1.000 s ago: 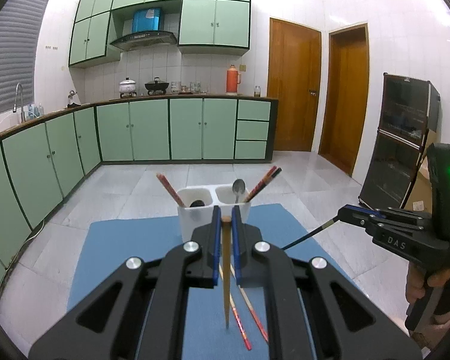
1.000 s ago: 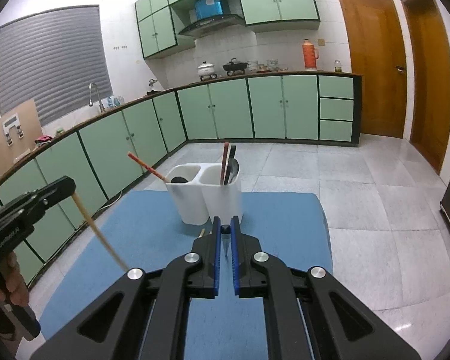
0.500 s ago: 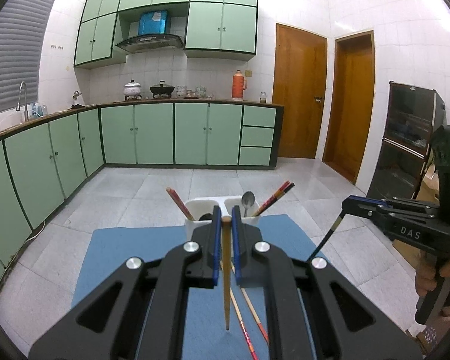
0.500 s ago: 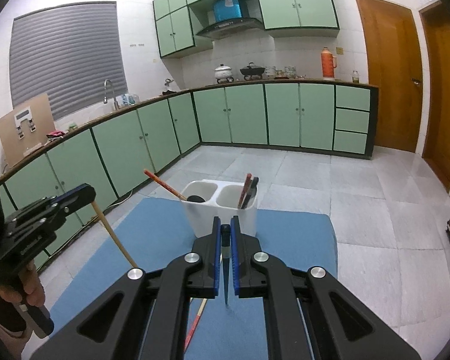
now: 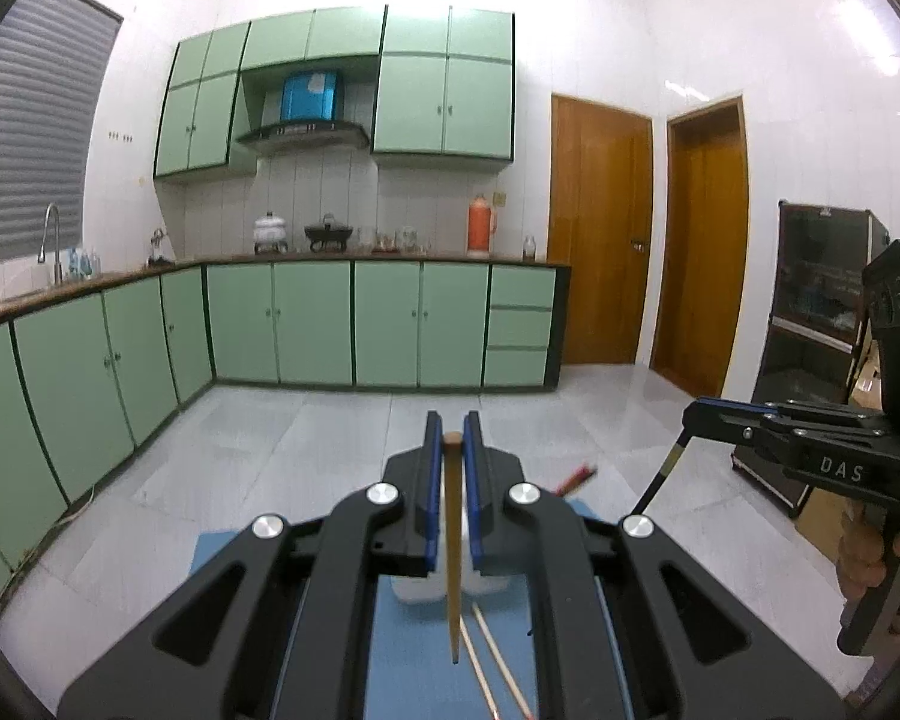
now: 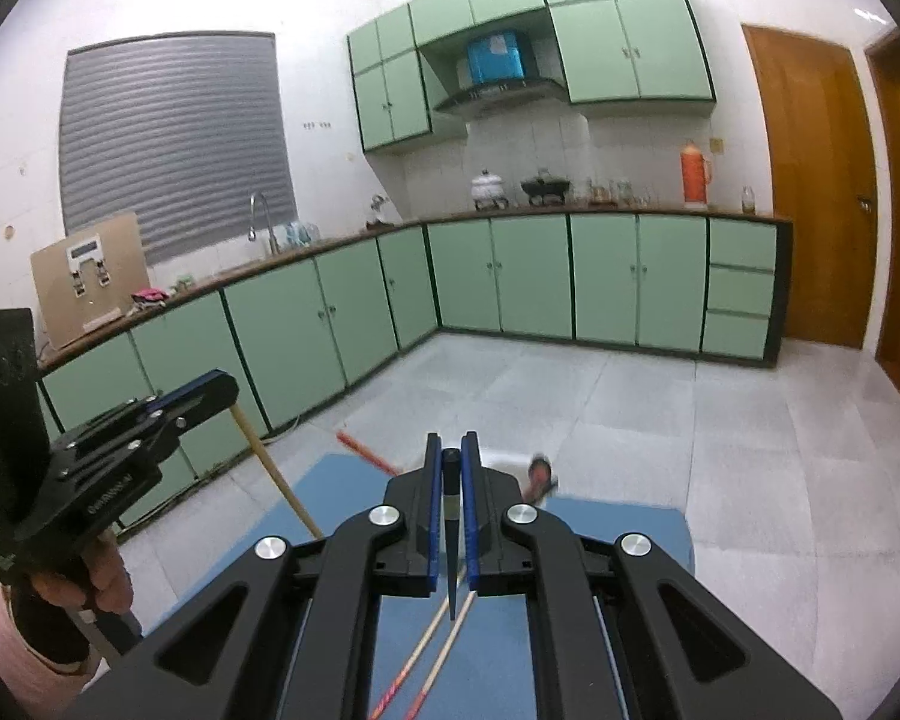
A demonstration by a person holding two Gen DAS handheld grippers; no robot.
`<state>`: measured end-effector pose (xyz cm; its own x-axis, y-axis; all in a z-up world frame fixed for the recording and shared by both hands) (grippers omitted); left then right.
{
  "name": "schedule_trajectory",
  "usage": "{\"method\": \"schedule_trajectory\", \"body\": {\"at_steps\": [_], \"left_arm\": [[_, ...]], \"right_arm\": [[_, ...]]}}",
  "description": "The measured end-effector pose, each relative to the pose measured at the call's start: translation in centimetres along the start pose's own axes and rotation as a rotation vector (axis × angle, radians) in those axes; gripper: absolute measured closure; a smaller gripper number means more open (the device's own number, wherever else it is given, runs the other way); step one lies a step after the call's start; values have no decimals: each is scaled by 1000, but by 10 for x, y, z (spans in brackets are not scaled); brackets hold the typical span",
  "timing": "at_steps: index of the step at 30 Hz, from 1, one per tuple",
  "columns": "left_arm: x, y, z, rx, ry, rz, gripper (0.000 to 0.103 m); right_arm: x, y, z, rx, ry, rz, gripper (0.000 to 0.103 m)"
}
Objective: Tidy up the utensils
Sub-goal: 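Lift the wooden and black chopsticks with both tools over the holder, then open both tools over the holder to release the chopsticks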
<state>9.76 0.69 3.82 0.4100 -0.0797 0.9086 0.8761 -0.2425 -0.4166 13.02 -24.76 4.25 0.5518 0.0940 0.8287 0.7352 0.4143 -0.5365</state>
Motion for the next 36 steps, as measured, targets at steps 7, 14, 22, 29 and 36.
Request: {"method": "schedule_trajectory", "body": {"at_steps": [7,14,22,29,36], "left_arm": [[46,4,0,0,-13,-95,97],[85,24,2,14,-25,-160,97],[88,83,-1,26,0,-125,97],[66,136,-1,29,17,-41,97],[48,157,4,7,38,37,95]], "right_arm": [[44,-2,0,-10,-26,-62,97],[87,8,-8,-29,-29,-109,97],[101,54,-26,-69,-17,-79,97],[83,100,-41,-60,11,-11,97],[61,120,-45,-43,22,34,91]]}}
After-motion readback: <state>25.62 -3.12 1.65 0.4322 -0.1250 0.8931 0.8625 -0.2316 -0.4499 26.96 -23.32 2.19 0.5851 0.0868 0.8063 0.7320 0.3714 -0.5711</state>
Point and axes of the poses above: each gripper's, at about its wrist camera, not at the fingertips, and y roughly the way its jaws point, z to its left, x to its top, the point moved 1 cm from there along y, roughly the way its jaws point, and after that the axes turned 11 degrees about z, right-handed, at the moved point
